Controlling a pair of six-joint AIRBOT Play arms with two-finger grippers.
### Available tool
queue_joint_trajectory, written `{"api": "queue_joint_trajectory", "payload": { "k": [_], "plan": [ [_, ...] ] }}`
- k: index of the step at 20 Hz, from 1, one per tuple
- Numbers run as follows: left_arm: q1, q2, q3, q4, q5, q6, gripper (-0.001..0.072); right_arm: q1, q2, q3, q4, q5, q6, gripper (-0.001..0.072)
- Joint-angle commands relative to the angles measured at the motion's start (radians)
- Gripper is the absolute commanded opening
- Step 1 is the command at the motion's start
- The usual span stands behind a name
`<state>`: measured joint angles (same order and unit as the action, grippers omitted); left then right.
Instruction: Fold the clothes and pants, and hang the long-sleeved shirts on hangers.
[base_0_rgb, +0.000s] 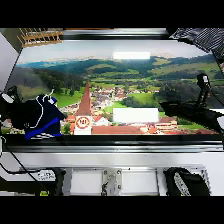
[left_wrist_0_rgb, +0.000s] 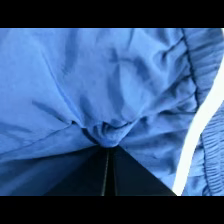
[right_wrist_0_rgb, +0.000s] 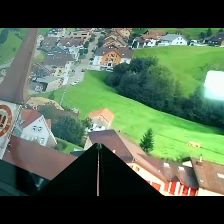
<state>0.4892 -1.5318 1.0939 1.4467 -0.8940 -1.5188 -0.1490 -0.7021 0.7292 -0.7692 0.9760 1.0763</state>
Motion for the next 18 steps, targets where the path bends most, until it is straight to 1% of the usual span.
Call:
{"api": "queue_joint_trajectory", "payload": {
  "k": [1, 4, 7, 8, 10, 12, 14, 16, 17, 18],
  "plan": [
    [-0.060, 0.066, 0.001, -0.010, 0.008, 0.000, 0.0006, 0.001, -0.001, 0.000, 0.000, 0.000, 0.000, 0.0026],
    [-0.178, 0.220, 0.002, -0.010, 0.006, 0.000, 0.0006, 0.001, -0.001, 0.000, 0.000, 0.000, 0.000, 0.0026],
    [-0.397, 0.377, 0.002, -0.011, -0.039, -0.008, 0.0006, 0.001, -0.001, 0.000, 0.000, 0.000, 0.000, 0.0026],
    [-0.481, 0.412, 0.002, -0.011, -0.045, -0.031, 0.0007, 0.001, -0.001, 0.000, 0.000, 0.000, 0.000, 0.0026],
    [-0.672, 0.458, 0.002, -0.011, -0.027, -0.106, 0.0007, 0.001, -0.001, 0.000, 0.000, -0.001, 0.000, 0.0026],
    [-0.871, 0.468, 0.002, -0.008, 0.037, -0.186, 0.0006, 0.001, -0.001, 0.000, 0.000, 0.000, 0.000, 0.0026],
    [-1.043, 0.439, 0.002, -0.009, 0.148, -0.253, 0.0007, 0.001, -0.001, 0.000, 0.000, -0.002, 0.000, 0.0026],
    [-1.174, 0.376, 0.006, -0.008, 0.277, -0.311, 0.0007, 0.001, -0.001, 0.000, 0.000, -0.003, 0.000, 0.0026],
    [-1.217, 0.331, 0.026, -0.008, 0.312, -0.322, 0.0007, 0.001, -0.001, 0.000, 0.003, -0.003, 0.000, 0.0026],
    [-1.238, 0.288, 0.058, -0.007, 0.320, -0.322, 0.0008, 0.001, -0.001, 0.000, 0.019, -0.002, 0.000, 0.0026]
  ]
}}
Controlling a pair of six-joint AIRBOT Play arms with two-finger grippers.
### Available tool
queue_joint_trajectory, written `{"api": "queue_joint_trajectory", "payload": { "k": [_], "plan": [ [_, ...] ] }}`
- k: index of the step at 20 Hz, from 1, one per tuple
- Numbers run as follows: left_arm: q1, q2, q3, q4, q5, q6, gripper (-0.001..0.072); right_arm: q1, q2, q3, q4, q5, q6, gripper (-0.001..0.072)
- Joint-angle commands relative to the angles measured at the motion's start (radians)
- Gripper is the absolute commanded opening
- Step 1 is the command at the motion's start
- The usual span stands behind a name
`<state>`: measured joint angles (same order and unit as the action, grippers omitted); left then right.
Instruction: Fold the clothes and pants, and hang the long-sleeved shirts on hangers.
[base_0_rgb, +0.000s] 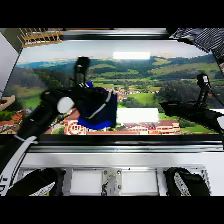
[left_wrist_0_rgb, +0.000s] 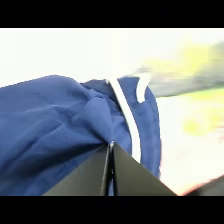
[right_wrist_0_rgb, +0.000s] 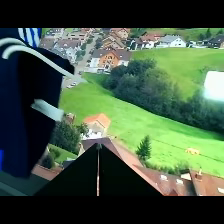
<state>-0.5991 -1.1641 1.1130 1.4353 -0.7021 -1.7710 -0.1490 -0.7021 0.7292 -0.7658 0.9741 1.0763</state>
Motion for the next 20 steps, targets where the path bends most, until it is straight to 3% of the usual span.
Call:
{"api": "queue_joint_trajectory", "payload": {
  "k": [1, 2, 3, 6, 7, 8, 9, 11, 15, 18, 20],
  "plan": [
    [-0.151, -0.122, 0.086, 0.004, 0.113, -0.072, 0.0177, 0.001, 0.000, 0.000, 0.036, -0.001, 0.000, 0.0026],
    [-0.137, -0.151, 0.129, 0.004, 0.083, -0.081, 0.0464, 0.001, -0.001, 0.000, 0.045, -0.001, 0.000, 0.0026],
    [-0.103, -0.177, 0.183, 0.005, 0.015, -0.097, 0.0631, 0.001, -0.001, 0.000, 0.044, -0.001, 0.000, 0.0026],
    [0.051, -0.179, 0.216, 0.004, -0.176, -0.097, 0.0631, 0.000, -0.019, -0.001, -0.003, 0.013, 0.002, 0.0029],
    [0.110, -0.156, 0.179, 0.003, -0.218, -0.097, 0.0631, 0.000, -0.035, -0.001, -0.026, 0.036, 0.002, 0.0095],
    [0.164, -0.130, 0.127, 0.001, -0.238, -0.097, 0.0631, 0.000, -0.059, -0.001, -0.050, 0.065, 0.007, 0.0366],
    [0.219, -0.101, 0.061, 0.001, -0.241, -0.097, 0.0631, 0.001, -0.094, -0.001, -0.076, 0.087, 0.020, 0.0559],
    [0.325, -0.059, -0.060, -0.032, -0.212, -0.097, 0.0631, 0.001, -0.187, -0.001, -0.095, 0.107, 0.023, 0.0552],
    [0.526, -0.102, -0.152, -0.307, -0.102, -0.049, 0.0632, 0.005, -0.401, -0.001, -0.077, 0.101, 0.023, 0.0551],
    [0.578, -0.219, -0.103, -0.510, -0.066, 0.079, 0.0631, 0.060, -0.539, 0.000, -0.071, 0.100, 0.022, 0.0550],
    [0.570, -0.312, -0.028, -0.521, -0.064, 0.085, 0.0632, 0.121, -0.615, 0.000, -0.068, 0.086, 0.022, 0.0551]
  ]
}}
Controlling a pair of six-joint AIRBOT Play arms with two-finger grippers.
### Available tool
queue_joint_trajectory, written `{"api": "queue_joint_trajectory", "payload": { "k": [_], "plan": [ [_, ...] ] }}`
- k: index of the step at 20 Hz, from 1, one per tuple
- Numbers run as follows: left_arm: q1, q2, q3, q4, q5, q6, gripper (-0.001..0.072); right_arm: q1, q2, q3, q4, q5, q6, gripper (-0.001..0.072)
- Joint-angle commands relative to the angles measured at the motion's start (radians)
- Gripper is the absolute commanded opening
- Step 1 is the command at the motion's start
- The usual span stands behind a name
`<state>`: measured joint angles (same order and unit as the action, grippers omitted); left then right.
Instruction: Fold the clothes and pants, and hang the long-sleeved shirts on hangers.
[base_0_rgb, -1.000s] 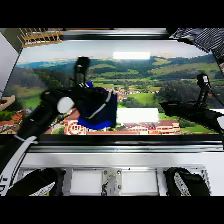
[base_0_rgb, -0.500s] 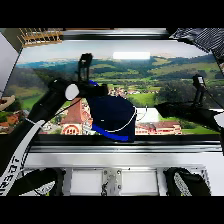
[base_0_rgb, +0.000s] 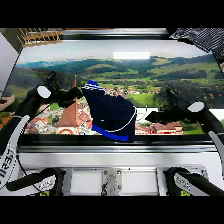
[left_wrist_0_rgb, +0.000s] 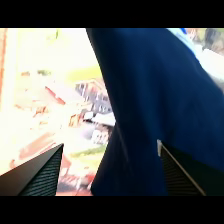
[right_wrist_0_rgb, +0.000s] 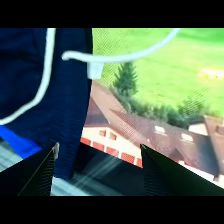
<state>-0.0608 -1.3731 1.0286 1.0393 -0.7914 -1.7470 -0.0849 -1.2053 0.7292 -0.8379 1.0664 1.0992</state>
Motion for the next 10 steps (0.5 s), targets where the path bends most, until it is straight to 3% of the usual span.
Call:
{"api": "queue_joint_trajectory", "payload": {
  "k": [1, 10],
  "plan": [
    [0.021, -0.147, 0.095, -0.126, 0.025, 0.059, 0.0632, 0.089, -0.143, 0.000, 0.005, -0.019, 0.000, 0.0551],
    [-0.031, -0.451, 0.385, -0.126, -0.112, 0.034, 0.0629, 0.292, -0.232, 0.000, 0.118, -0.162, 0.000, 0.0551]
  ]
}}
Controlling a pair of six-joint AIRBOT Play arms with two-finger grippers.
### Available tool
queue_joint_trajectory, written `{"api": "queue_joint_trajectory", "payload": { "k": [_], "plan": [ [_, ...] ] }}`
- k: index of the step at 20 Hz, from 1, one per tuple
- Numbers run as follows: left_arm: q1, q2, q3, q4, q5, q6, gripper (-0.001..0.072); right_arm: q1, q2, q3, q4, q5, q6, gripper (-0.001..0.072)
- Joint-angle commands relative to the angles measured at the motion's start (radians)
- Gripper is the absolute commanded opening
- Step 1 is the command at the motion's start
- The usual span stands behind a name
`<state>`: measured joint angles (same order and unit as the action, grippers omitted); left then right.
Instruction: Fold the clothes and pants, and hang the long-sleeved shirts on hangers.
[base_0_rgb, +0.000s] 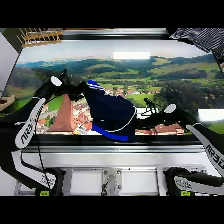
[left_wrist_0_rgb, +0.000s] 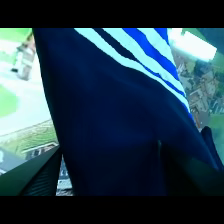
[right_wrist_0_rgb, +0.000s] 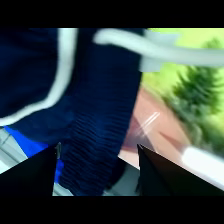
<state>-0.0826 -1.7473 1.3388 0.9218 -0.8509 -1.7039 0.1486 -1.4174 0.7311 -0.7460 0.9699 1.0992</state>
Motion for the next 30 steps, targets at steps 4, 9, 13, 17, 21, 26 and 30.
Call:
{"api": "queue_joint_trajectory", "payload": {
  "k": [4, 9, 13, 17, 21, 26, 30],
  "plan": [
    [-0.008, -0.082, 0.095, -0.006, -0.058, -0.024, 0.0215, 0.140, -0.029, 0.001, 0.035, -0.116, -0.002, 0.0118],
    [0.051, 0.055, 0.095, -0.005, -0.043, -0.008, 0.0006, 0.125, 0.069, 0.101, -0.069, -0.100, 0.025, 0.0020],
    [0.125, 0.356, 0.139, -0.005, -0.024, 0.091, 0.0006, 0.094, 0.300, 0.311, -0.189, 0.074, 0.079, 0.0019],
    [0.135, 0.620, 0.288, 0.028, -0.082, 0.161, 0.0006, 0.094, 0.535, 0.422, -0.201, 0.112, 0.215, 0.0019],
    [0.071, 0.784, 0.448, 0.190, -0.081, 0.160, 0.0006, 0.094, 0.694, 0.422, -0.201, 0.113, 0.332, 0.0019],
    [-0.058, 0.769, 0.518, 0.292, -0.087, 0.159, 0.0006, 0.094, 0.712, 0.421, -0.315, 0.127, 0.483, 0.0019],
    [-0.133, 0.558, 0.518, 0.292, -0.134, 0.159, 0.0006, 0.094, 0.622, 0.394, -0.539, 0.215, 0.605, 0.0019]
  ]
}}
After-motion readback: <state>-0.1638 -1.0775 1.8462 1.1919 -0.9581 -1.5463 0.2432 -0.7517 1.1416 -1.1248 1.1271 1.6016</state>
